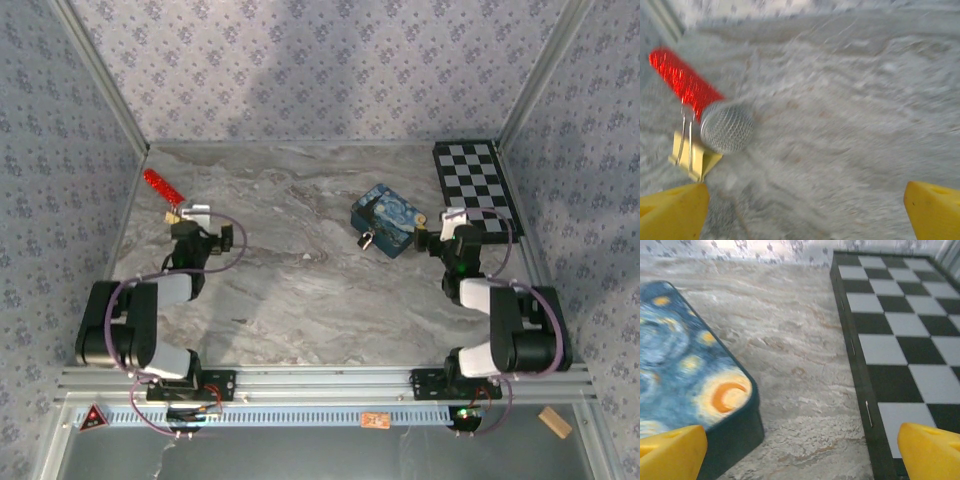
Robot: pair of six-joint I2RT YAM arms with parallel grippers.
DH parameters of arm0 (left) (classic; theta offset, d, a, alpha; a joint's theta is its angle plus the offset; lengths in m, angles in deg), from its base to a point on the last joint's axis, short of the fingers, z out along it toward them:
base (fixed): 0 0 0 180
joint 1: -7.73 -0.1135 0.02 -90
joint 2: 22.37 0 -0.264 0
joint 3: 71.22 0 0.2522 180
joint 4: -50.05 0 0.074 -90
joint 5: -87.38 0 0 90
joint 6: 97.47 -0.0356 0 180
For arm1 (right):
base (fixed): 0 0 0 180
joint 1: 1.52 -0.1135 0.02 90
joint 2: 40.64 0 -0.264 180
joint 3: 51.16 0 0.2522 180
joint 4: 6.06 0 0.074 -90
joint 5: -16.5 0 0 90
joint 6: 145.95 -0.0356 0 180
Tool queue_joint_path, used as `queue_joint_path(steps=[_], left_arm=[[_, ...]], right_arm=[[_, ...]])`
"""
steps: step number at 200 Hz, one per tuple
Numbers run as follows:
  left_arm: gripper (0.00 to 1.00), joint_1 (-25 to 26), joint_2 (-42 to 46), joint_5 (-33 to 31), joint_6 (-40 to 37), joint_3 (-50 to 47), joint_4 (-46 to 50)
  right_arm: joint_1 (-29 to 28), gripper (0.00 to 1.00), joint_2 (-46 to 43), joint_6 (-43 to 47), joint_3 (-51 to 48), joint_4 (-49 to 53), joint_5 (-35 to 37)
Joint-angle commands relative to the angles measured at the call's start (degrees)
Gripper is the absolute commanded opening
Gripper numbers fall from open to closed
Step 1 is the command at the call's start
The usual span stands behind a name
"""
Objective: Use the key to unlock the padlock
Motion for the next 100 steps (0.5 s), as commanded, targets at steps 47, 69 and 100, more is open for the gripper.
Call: queue_joint_path(steps=[47,69,100], left_arm=[[1.0,4.2,20.6,-5.8,12.8,10.1,27.8],[1.0,4.2,24.6,-10.6,24.3,15.2,41.5],[1.0,1.9,28.5,-20.2,46.7,20.4,66.9]], right_arm=[[-2.7,1.0,-30.7,-9.4,8.2,29.7,4.2],[-2.7,1.0,-35.8,-21.2,16.5,45.6,10.1],[-0.5,1.0,-38.8,-32.4,26.2,68.7,5.8]])
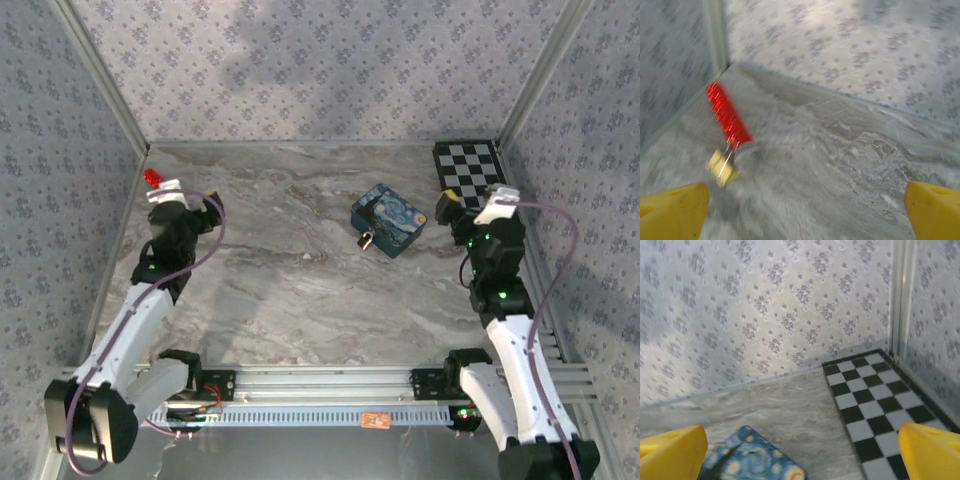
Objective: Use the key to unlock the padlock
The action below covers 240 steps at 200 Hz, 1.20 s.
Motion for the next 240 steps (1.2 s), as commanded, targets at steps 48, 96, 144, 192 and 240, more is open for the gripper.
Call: queue_joint_path(steps=[48,96,144,192,240], left_arm=[[1.0,-8.5,7.6,15.8,15.1,0.0,27.6],[1.0,-1.2,4.9,18.8,18.7,2.6,43.6],[0.99,12.1,6.3,19.3,31.5,-5.8,41.9],[0.77,17.6,1.6,19.7,33.4,-9.1,37.6],[0.61,20.1,-2.8,20.0,33.9,-10.4,38.0]], right_arm=[[4.9,1.0,-6.4,-10.1,0.0,21.6,-11.4],[-1.5,1.0,-6.3,-8.9,0.5,23.2,-16.3],[-19.7,1.0,-1.3,-7.9,0.3,21.4,-4.5],[-31.2,1.0,6.5,-6.1,2.6,19.3,4.7],[-35.5,1.0,10.7,-6.3,3.5,17.7,7.3]])
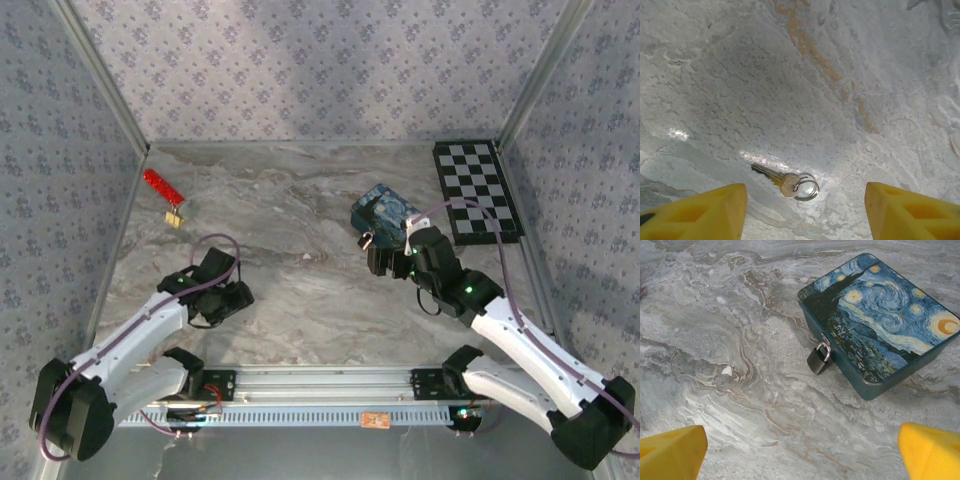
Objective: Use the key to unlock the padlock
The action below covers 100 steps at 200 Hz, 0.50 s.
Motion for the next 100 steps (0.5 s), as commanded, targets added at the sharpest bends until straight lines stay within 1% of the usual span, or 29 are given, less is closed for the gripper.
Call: queue_joint_path(steps=[1,19,38,60,100], left_arm=[[0.61,1.4,-0.8,0.4,1.6,-1.0,-0.2],[0.61,2.2,-0.8,-0.4,2.8,-2.4,-0.2],[0.49,2.2,-1.0,0.7,3.7,-4.9,-3.3],[0.42,2.3,-2.1,2.5,5.0,-6.6,-7.0],[0.42,2.4,-3.2,2.0,5.4,-7.2,-7.1]], right_arm=[[-1.6,1.0,1.1,0.8,2.6,-1.6,3.8],[-2.6,1.0,1.6,0.8,2.9,-1.5,4.8],[-3.0,1.0,1.8,0.9,2.9,-1.7,5.1],[-3.2,1.0,2.2,1.1,3.2,-1.7,5.3],[-3.4,1.0,2.5,1.0,2.9,-1.7,5.4]])
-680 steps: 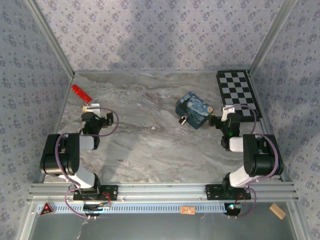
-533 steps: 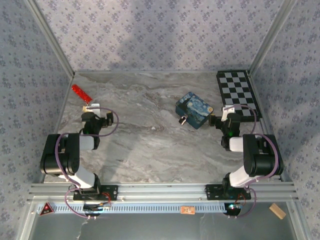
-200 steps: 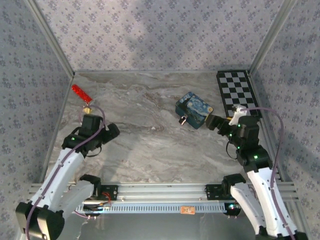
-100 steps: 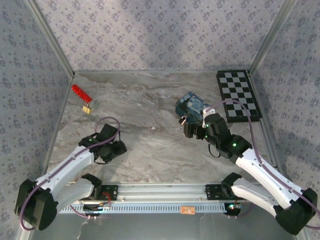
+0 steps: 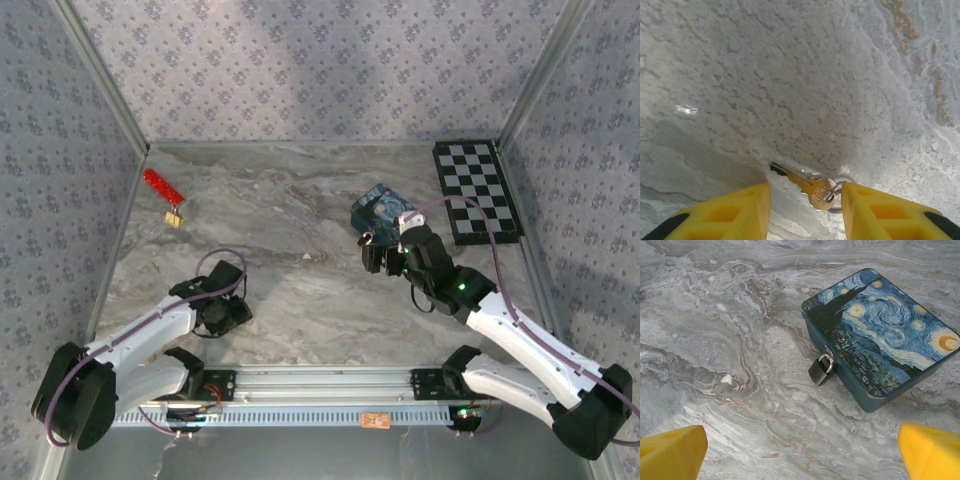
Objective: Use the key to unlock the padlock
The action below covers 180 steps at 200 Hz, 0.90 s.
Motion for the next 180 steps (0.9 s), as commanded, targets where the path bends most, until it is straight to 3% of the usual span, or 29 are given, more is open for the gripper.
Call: queue_joint_path(steps=[1,107,157,180], left_arm=[[0.42,0.3,-0.4,0.5,1.0,-0.3,-1.4],[0.28,0.3,-6.9,-1.6,-4.2,2.1,-8.1],[0.2,0.4,-11.8,2.1,-3.6,3.1,-13.2],[0.16,0.4,-11.8,0.8,-4.1,3.8,-13.0]], right_arm=[[-0.5,1.0,0.3,0.8,1.5,-0.3,1.5],[-0.8,1.0,0.3,0.3,0.8,-0.2,1.4],[-1.1,1.0,0.3,-0.1,0.1,-0.2,1.1],[-1.1,1.0,0.4,-0.2,-0.1,-0.4,0.9]])
